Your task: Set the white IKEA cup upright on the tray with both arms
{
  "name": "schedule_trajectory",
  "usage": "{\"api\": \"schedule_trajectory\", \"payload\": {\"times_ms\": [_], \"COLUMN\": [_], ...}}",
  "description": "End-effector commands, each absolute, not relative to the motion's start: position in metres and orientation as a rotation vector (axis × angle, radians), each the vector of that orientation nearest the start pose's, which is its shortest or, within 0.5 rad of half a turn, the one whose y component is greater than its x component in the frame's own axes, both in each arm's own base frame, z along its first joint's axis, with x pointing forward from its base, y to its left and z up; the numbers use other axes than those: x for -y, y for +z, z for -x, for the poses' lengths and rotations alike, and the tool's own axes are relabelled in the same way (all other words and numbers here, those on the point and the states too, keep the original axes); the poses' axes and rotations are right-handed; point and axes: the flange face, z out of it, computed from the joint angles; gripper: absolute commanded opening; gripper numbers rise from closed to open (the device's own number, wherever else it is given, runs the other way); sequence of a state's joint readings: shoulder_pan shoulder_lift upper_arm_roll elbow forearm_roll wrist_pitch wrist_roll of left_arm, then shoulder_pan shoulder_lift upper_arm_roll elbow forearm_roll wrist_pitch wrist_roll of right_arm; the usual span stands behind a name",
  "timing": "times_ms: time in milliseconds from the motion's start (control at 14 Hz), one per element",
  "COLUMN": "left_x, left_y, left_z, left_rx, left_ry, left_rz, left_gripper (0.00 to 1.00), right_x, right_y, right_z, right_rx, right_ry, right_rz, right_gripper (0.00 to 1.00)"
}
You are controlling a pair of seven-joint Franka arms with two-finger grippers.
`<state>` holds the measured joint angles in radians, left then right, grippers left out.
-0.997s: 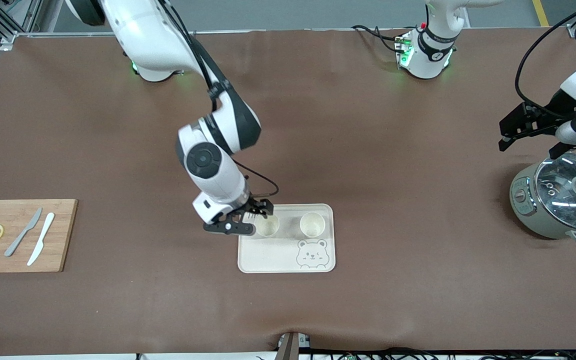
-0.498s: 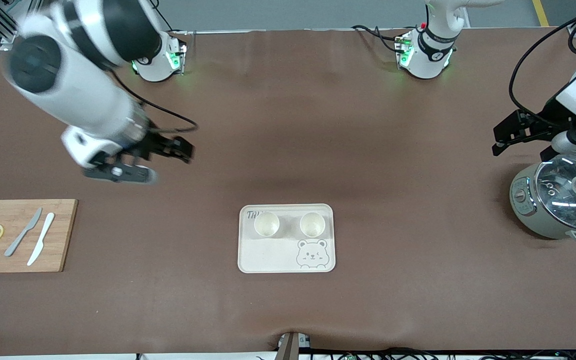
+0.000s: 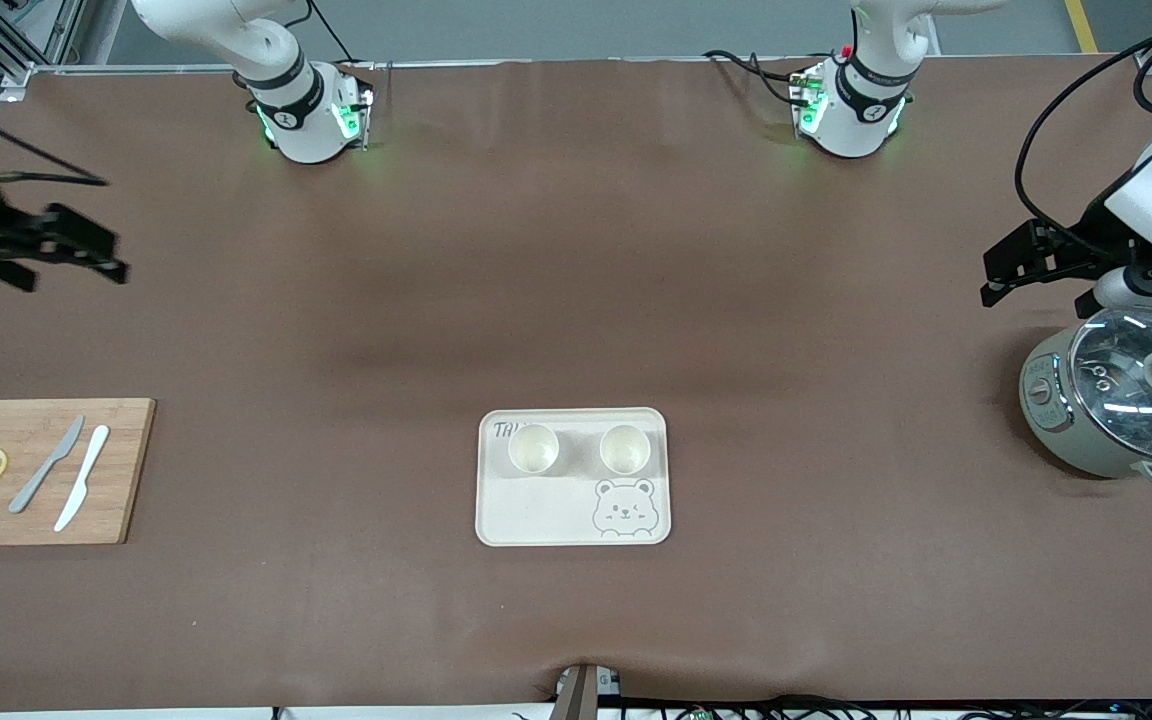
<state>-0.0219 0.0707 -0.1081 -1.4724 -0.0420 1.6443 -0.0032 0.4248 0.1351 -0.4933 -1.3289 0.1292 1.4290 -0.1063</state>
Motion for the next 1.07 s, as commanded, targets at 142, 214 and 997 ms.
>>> {"api": "schedule_trajectory", "payload": {"times_ms": [142, 214, 997], "left_x": [0.072, 0.071, 0.072], "left_y": [0.641, 0.642, 0.639], "left_z": [-0.574, -0.574, -0.572], "left_rx": [-0.177, -0.176, -0.199], "left_ry": [-0.112, -0.117, -0.085], "left_rz": [3.165, 3.156, 3.134], "left_gripper": [1.0, 1.0, 1.0], "right_x": [0.071, 0.074, 0.077], "right_y": [0.624, 0.621, 0.624], "right_z": [-0.585, -0.587, -0.589], "right_rx": [0.103, 0.094, 0.08], "right_ry": [-0.052, -0.055, -0.063], "right_rz": [3.066, 3.069, 3.117], "right_gripper": [1.0, 1.0, 1.0]}}
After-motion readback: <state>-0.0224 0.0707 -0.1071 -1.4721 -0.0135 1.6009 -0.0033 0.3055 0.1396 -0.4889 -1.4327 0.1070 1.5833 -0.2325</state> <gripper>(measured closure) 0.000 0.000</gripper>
